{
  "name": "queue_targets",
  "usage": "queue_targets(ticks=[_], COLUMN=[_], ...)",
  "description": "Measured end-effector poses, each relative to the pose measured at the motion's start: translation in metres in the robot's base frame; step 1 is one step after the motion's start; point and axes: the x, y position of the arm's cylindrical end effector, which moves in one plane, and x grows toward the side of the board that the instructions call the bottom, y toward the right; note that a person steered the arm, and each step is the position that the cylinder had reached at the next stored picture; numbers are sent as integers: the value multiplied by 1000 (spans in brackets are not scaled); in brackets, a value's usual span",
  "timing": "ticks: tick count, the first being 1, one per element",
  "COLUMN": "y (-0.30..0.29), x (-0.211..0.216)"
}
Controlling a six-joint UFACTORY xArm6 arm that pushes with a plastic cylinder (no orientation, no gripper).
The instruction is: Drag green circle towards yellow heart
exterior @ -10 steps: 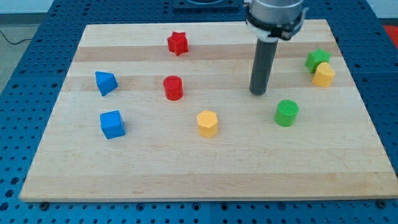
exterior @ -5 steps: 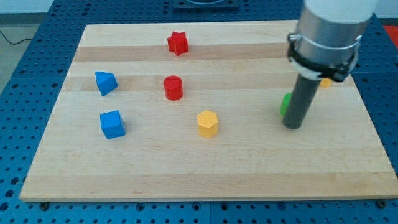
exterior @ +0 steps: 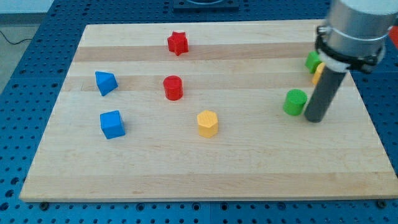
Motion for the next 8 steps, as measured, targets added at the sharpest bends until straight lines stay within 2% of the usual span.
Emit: queue_targets(ticks=[1,2,3,4,6,7,8], y=[-6,-78,-137,-122,-45,-50,-104], x=[9,36,35,20,-13,-10,-3])
